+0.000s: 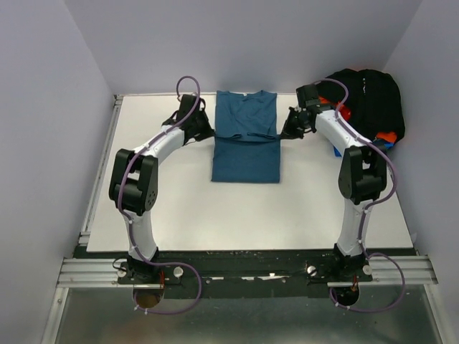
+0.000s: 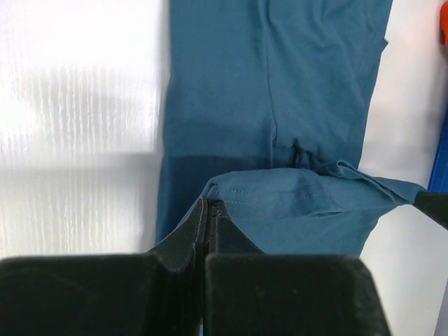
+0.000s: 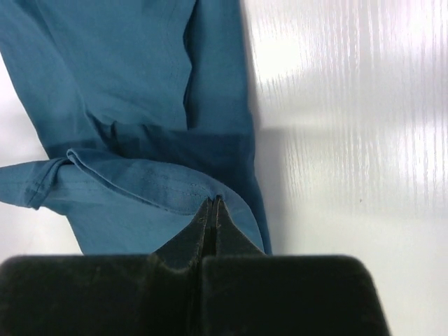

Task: Fold and stack the t-shirts
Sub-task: Fold the folded rectangular tshirt in 1/3 of the way

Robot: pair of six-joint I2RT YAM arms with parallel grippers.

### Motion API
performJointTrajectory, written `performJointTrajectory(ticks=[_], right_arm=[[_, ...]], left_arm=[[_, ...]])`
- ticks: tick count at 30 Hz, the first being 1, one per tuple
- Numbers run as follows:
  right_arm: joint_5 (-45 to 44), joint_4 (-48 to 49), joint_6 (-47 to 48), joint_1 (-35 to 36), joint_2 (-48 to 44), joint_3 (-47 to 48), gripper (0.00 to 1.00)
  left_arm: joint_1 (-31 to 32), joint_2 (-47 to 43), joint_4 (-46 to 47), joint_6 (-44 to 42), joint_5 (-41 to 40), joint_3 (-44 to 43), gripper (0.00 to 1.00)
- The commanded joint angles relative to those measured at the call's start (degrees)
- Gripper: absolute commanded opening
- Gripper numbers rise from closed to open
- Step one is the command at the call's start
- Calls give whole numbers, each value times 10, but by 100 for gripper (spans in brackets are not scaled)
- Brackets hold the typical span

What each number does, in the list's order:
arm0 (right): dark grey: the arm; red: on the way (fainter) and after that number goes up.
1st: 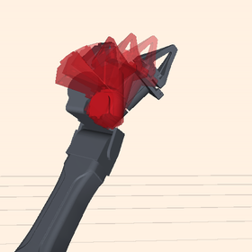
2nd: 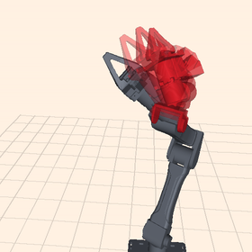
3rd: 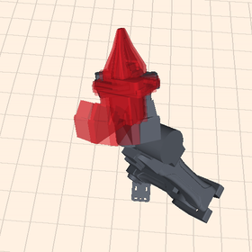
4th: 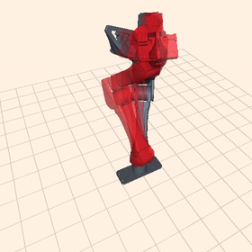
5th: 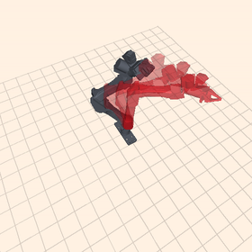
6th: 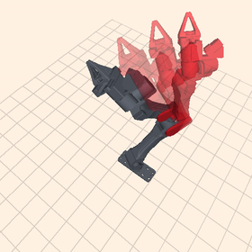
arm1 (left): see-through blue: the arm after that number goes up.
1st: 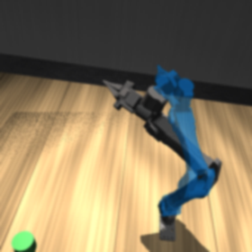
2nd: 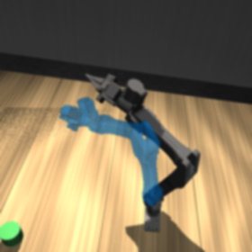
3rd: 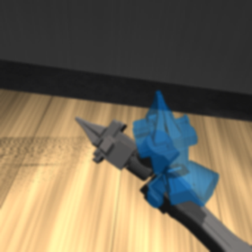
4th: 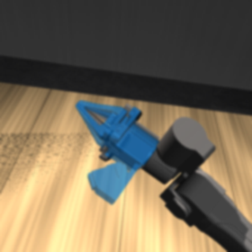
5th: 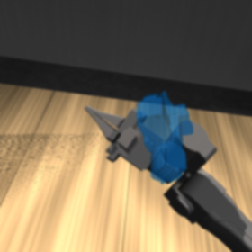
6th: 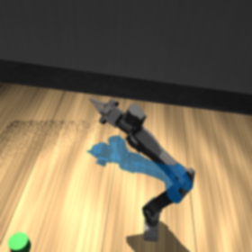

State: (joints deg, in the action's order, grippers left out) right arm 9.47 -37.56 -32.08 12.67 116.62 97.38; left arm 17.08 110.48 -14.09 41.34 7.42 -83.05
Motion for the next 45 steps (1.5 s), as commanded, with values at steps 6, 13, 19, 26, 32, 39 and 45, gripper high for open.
performJointTrajectory(ticks=[6,13,19,26,32,39,45], right_arm=[[40,-16,16,-22,87,103,28],[27,21,14,-23,19,-6,65],[98,151,5,-14,-126,-275,51],[128,185,15,-6,-165,-381,43],[141,195,19,-1,-162,-400,40],[140,195,18,3,-140,-396,29],[141,196,22,11,-133,-394,25]], left_arm=[[-18,67,29,5,36,-58,21],[-29,33,56,-6,33,-4,89],[-16,-80,107,6,41,175,78],[1,-135,133,8,51,296,61],[10,-124,138,5,66,319,55],[15,-117,137,1,71,329,51],[15,-128,133,-5,72,341,49]])
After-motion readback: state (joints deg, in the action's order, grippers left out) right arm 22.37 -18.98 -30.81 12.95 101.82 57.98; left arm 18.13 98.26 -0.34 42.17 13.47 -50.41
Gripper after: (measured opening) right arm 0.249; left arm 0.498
